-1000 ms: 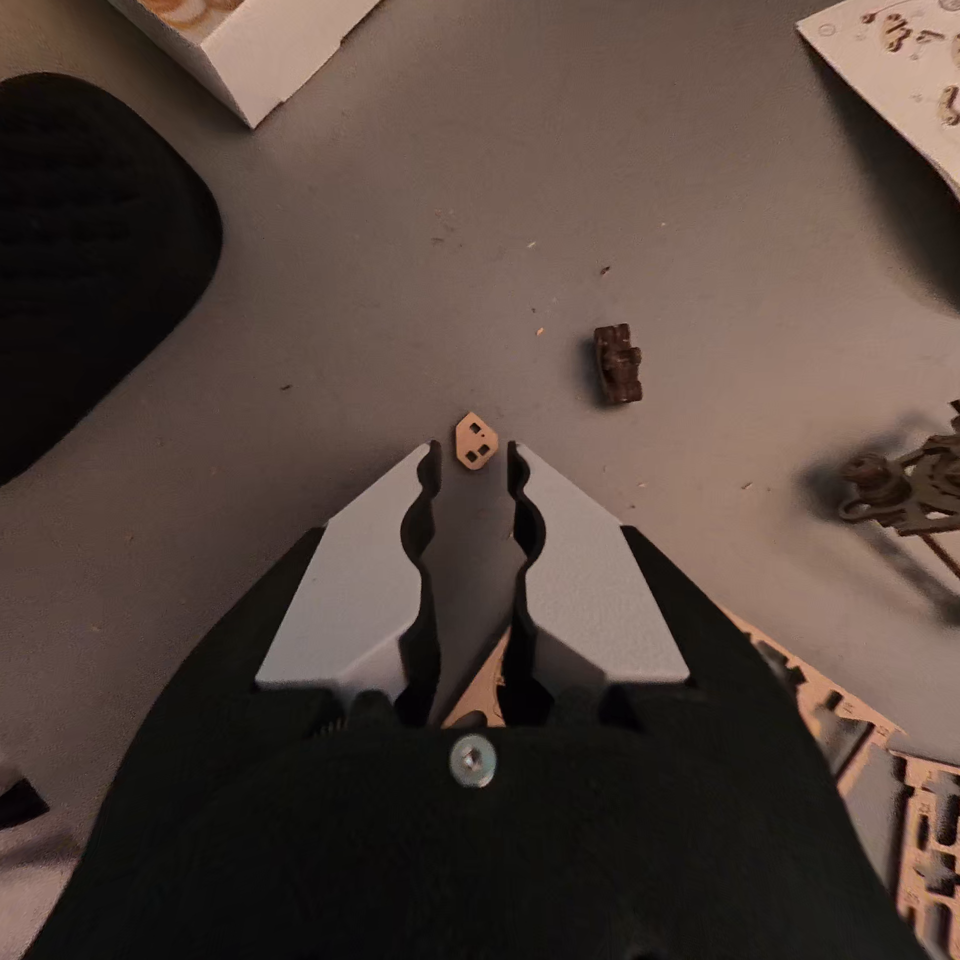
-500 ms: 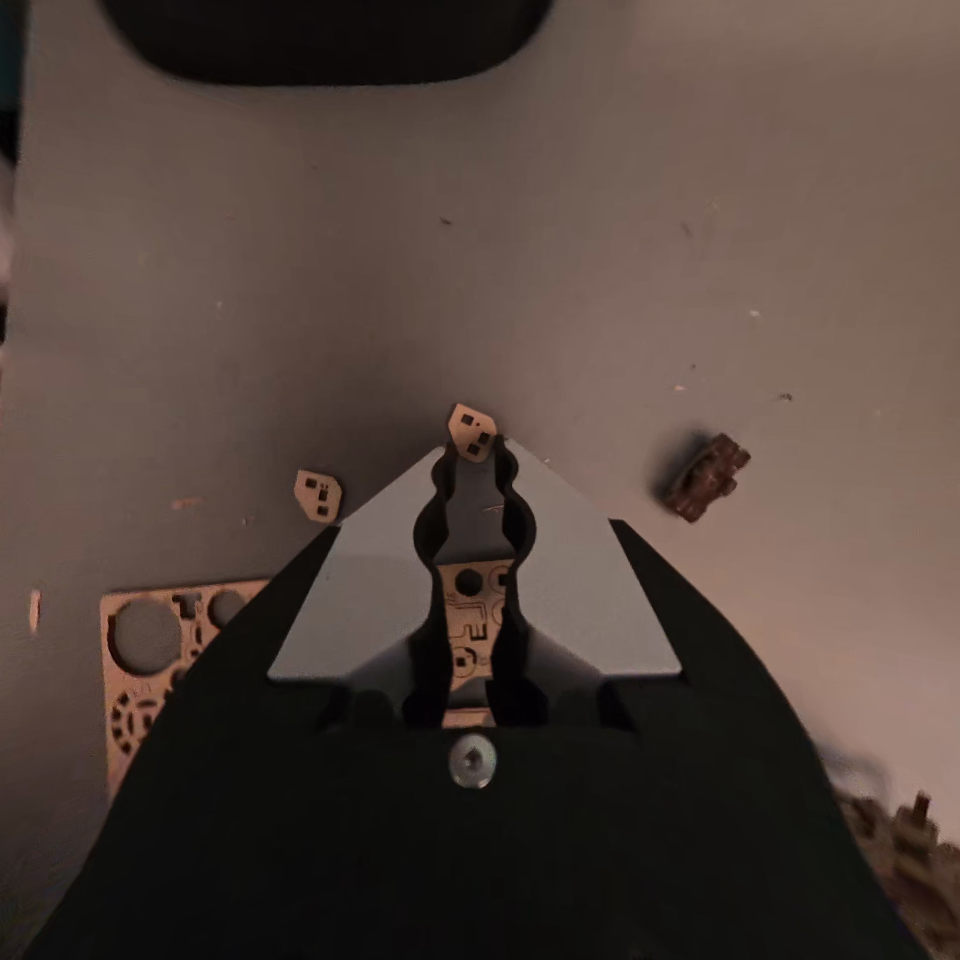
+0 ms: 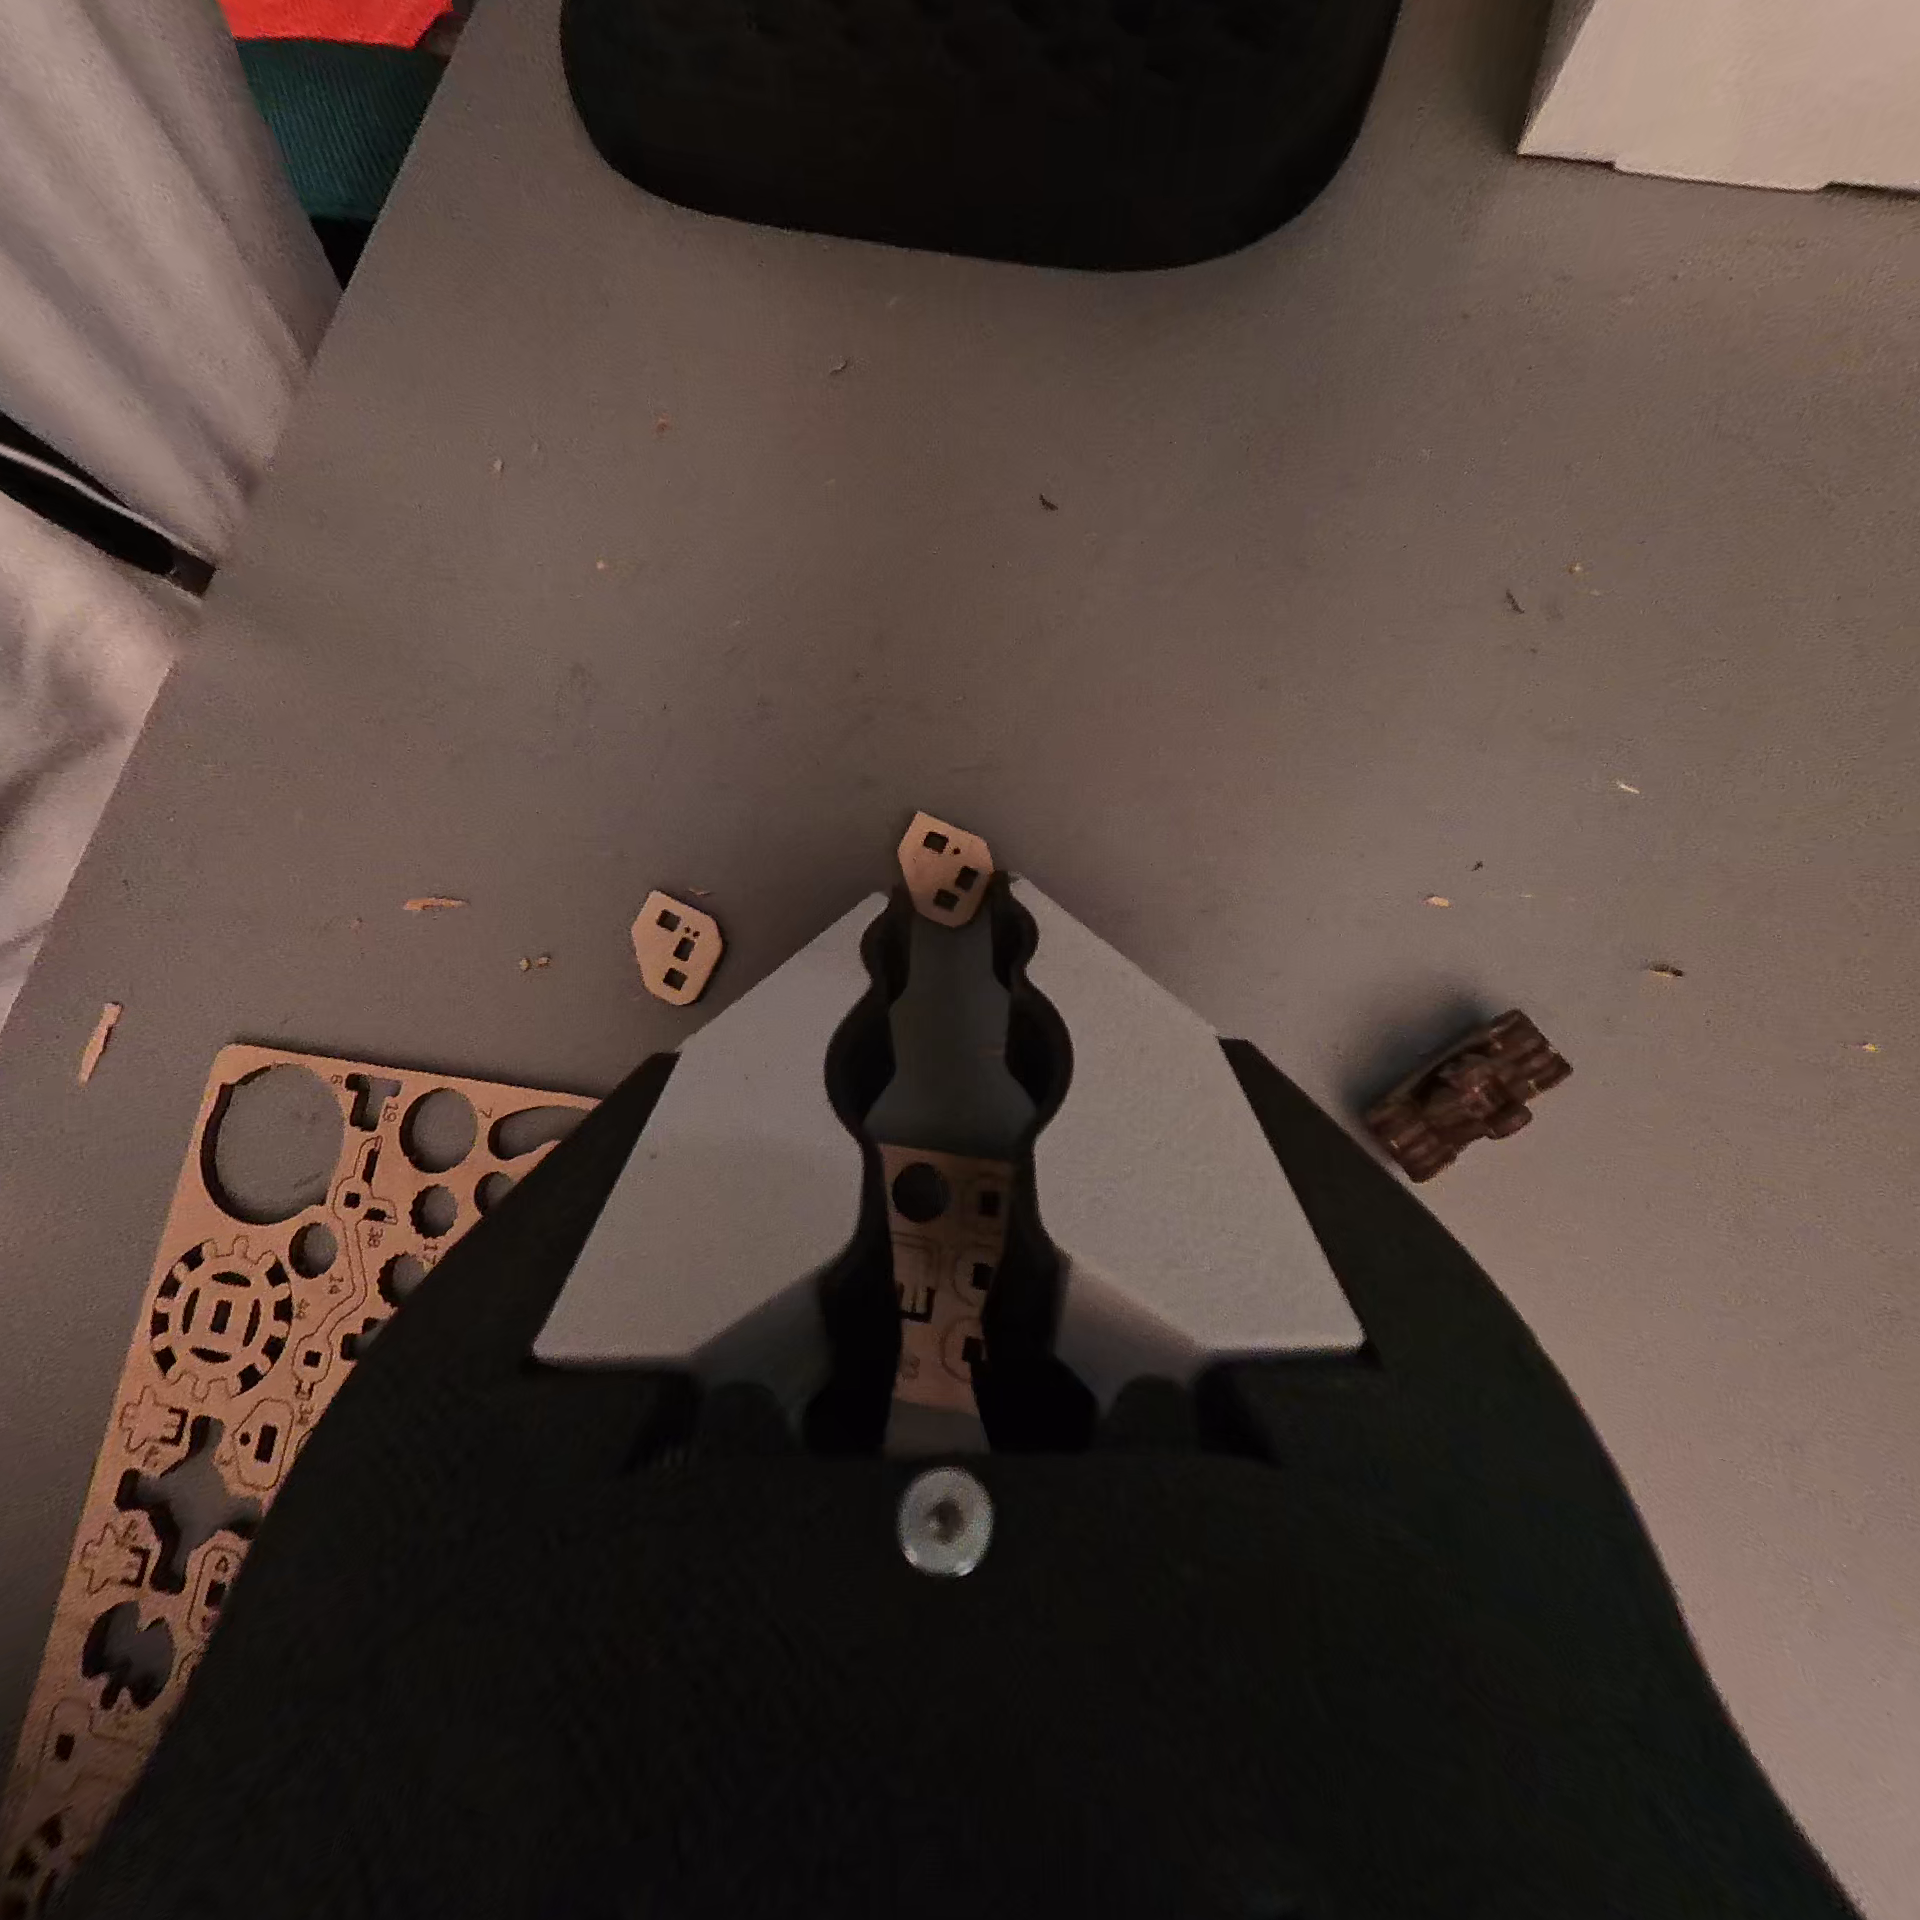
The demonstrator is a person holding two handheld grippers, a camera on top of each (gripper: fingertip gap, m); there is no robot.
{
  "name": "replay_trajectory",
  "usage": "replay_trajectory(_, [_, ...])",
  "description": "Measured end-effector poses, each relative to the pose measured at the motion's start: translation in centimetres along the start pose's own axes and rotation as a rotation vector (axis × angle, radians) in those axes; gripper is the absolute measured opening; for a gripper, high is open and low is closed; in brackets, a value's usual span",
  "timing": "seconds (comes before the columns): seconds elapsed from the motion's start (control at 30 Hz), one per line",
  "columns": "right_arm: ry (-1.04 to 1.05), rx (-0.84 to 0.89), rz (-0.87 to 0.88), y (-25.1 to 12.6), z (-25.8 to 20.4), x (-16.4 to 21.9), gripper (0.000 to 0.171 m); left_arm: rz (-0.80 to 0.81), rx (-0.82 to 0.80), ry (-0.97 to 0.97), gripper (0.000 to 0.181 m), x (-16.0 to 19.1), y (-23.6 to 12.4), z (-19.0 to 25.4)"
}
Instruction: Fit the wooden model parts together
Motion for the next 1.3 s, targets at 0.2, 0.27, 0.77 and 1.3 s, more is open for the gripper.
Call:
replay_trajectory(0.2, [-0.062, 0.134, -0.027, -0.2, 0.1, -0.2, 0.027, -0.084, 0.042, 0.010, 0.000, 1.0, 1.9, 0.2])
replay_trajectory(0.27, [-0.078, 0.160, -0.004, -0.9, -0.1, -0.4, 0.027, -0.082, 0.095, 0.001, 0.000, 1.0, 2.3, 0.6])
replay_trajectory(0.77, [0.021, 0.142, 0.046, -2.6, -0.1, 0.1, 0.027, -0.108, 0.081, -0.019, 0.000, 1.2, 2.7, 0.5])
replay_trajectory(1.3, [0.036, 0.153, 0.053, -0.5, 1.1, 0.4, 0.016, -0.090, 0.070, -0.002, 0.000, 0.8, 2.1, 0.7])
Point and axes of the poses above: each gripper's, where its closed fingertips meet, y out along the fingers, x out of its underside, z = x × y across the jaws, the point moved 5 cm from there along -y, back along the fingers, and after that the axes turned 7 degrees about -x, right-handed, at the moved point
